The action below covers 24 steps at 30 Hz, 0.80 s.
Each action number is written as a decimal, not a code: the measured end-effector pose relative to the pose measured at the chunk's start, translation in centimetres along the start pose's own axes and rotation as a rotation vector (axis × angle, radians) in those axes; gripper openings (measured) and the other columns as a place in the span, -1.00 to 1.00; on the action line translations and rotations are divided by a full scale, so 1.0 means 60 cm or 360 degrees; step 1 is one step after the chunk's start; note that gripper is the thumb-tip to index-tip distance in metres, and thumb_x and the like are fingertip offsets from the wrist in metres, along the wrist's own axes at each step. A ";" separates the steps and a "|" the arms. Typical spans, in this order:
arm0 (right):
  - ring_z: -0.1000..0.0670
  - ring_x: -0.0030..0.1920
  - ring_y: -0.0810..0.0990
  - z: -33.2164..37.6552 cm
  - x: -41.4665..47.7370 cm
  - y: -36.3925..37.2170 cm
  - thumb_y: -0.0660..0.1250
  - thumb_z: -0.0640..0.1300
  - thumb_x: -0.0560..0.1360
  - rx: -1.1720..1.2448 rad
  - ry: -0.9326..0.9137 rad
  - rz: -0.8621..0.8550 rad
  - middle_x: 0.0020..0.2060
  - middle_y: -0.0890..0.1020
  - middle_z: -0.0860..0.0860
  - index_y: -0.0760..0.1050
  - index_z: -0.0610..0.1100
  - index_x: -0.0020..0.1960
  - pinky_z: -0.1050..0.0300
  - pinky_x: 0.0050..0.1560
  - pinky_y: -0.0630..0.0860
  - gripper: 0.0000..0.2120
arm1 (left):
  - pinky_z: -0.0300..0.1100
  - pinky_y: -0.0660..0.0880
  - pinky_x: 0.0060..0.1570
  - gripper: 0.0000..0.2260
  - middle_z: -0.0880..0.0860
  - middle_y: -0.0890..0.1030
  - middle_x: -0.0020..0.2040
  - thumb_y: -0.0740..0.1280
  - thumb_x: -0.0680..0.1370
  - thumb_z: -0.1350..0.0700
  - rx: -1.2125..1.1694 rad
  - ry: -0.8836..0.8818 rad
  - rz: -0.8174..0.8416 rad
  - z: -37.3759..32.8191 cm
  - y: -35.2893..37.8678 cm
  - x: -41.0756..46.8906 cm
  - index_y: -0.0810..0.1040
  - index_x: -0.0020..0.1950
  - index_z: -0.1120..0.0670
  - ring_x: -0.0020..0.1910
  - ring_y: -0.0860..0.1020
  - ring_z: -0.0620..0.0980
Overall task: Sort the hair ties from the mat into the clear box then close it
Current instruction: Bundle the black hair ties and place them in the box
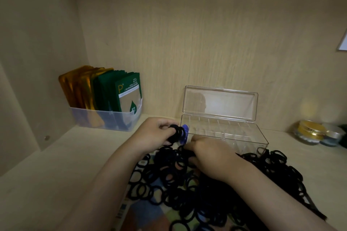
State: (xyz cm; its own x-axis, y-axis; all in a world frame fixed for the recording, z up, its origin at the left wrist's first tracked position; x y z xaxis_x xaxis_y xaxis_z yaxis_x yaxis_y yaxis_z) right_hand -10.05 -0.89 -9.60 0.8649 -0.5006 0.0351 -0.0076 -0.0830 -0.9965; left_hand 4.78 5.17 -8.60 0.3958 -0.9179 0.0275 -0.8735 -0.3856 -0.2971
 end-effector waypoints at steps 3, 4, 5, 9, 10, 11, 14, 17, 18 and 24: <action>-0.11 0.02 0.61 -0.005 0.008 0.000 0.24 -0.09 0.55 -0.0029 0.0039 -0.0114 0.00 0.60 0.00 0.59 0.01 0.08 0.04 -0.14 0.52 -0.81 | -0.28 0.63 -0.10 -0.78 -0.07 0.69 -0.09 0.31 0.60 0.23 0.0041 0.0038 -0.0022 -0.002 0.006 -0.001 0.66 0.09 -0.06 -0.08 0.69 -0.07; -0.07 0.02 0.62 -0.011 0.005 -0.005 0.26 -0.07 0.55 0.0035 0.0064 -0.0159 -0.01 0.64 0.03 0.61 0.04 0.08 0.07 -0.12 0.53 -0.81 | -0.26 0.63 -0.11 -0.77 -0.07 0.70 -0.11 0.31 0.60 0.22 0.0057 0.0043 -0.0046 -0.003 0.006 -0.002 0.65 0.05 -0.11 -0.11 0.70 -0.04; -0.01 0.01 0.63 -0.019 0.002 -0.013 0.29 -0.05 0.54 0.0188 0.0108 -0.0218 -0.02 0.67 0.06 0.63 0.08 0.09 0.10 -0.09 0.53 -0.81 | -0.25 0.62 -0.15 -0.77 -0.06 0.70 -0.13 0.32 0.59 0.20 0.0079 0.0048 -0.0083 -0.004 0.004 -0.001 0.64 0.04 -0.13 -0.14 0.71 0.00; 0.20 -0.30 0.63 -0.048 -0.012 -0.046 0.42 -0.21 0.53 0.1598 0.0233 -0.0281 -0.26 0.72 0.10 0.72 -0.06 -0.03 0.23 -0.21 0.55 -0.88 | -0.32 0.50 -0.25 -0.80 -0.06 0.67 -0.19 0.37 0.56 0.12 0.0293 0.0110 -0.0282 -0.004 -0.005 0.001 0.64 0.13 -0.11 -0.19 0.69 -0.08; 0.19 -0.35 0.61 -0.048 -0.013 -0.051 0.41 -0.25 0.53 0.1876 0.0234 -0.0230 -0.27 0.72 0.05 0.72 -0.15 -0.01 0.28 -0.29 0.51 -0.89 | -0.29 0.54 -0.18 -0.81 -0.11 0.69 -0.18 0.38 0.56 0.10 0.0289 0.0116 -0.0320 -0.004 -0.004 0.001 0.66 0.13 -0.11 -0.18 0.68 -0.13; 0.15 -0.35 0.62 -0.048 -0.014 -0.053 0.40 -0.28 0.53 0.2093 0.0225 -0.0182 -0.23 0.73 -0.03 0.69 -0.23 0.03 0.29 -0.35 0.48 -0.88 | -0.24 0.59 -0.10 -0.82 -0.13 0.70 -0.17 0.39 0.55 0.10 0.0270 0.0115 -0.0348 -0.001 -0.002 0.001 0.68 0.11 -0.10 -0.17 0.68 -0.16; -0.05 -0.30 0.60 -0.046 -0.011 -0.051 0.35 -0.32 0.55 0.2377 0.0242 -0.0102 -0.16 0.67 -0.20 0.64 -0.37 0.03 0.23 -0.43 0.46 -0.86 | -0.08 0.65 0.02 -0.82 -0.08 0.74 -0.15 0.38 0.55 0.18 0.0044 0.0096 -0.0245 0.003 0.021 0.000 0.72 0.06 -0.05 -0.13 0.71 -0.09; -0.21 -0.27 0.48 -0.054 -0.007 -0.035 0.39 -0.27 0.54 0.2258 0.0438 -0.0114 -0.32 0.62 -0.19 0.67 -0.30 -0.09 0.14 -0.47 0.45 -0.89 | -0.19 0.65 -0.06 -0.85 0.09 0.74 -0.05 0.37 0.57 0.25 -0.0433 0.0008 -0.0002 -0.002 0.049 -0.007 0.70 0.08 0.11 -0.08 0.72 0.01; -0.21 -0.29 0.48 -0.057 -0.007 -0.034 0.41 -0.25 0.53 0.2208 0.0502 -0.0140 -0.38 0.62 -0.15 0.68 -0.26 -0.14 0.12 -0.46 0.44 -0.88 | -0.21 0.65 -0.07 -0.85 0.11 0.74 -0.04 0.37 0.58 0.23 -0.0496 0.0007 0.0042 -0.004 0.054 -0.008 0.69 0.11 0.14 -0.07 0.72 0.02; -0.05 -0.59 0.53 -0.064 -0.010 -0.040 0.44 -0.17 0.51 0.1860 0.0676 -0.0249 -0.43 0.64 -0.08 0.63 -0.16 -0.24 0.20 -0.52 0.44 -0.85 | -0.06 0.61 0.12 -0.70 0.14 0.73 0.02 0.29 0.63 0.00 -0.0630 -0.0048 0.0243 -0.002 0.067 -0.007 0.65 0.17 0.18 0.04 0.70 0.07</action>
State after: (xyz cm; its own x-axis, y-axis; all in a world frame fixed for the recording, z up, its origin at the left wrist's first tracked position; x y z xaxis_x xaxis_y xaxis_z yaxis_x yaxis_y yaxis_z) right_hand -12.47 -3.68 -6.98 0.5847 -0.8104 -0.0361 0.7177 0.5375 -0.4427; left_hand 1.08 3.99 -9.66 0.2565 -0.9664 -0.0183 -0.9618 -0.2571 0.0941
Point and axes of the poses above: each hand's wrist, its own x-axis towards the middle knuckle, its own y-axis out of the palm, z = x × y, the point moved 4 cm from there along x, towards the middle knuckle
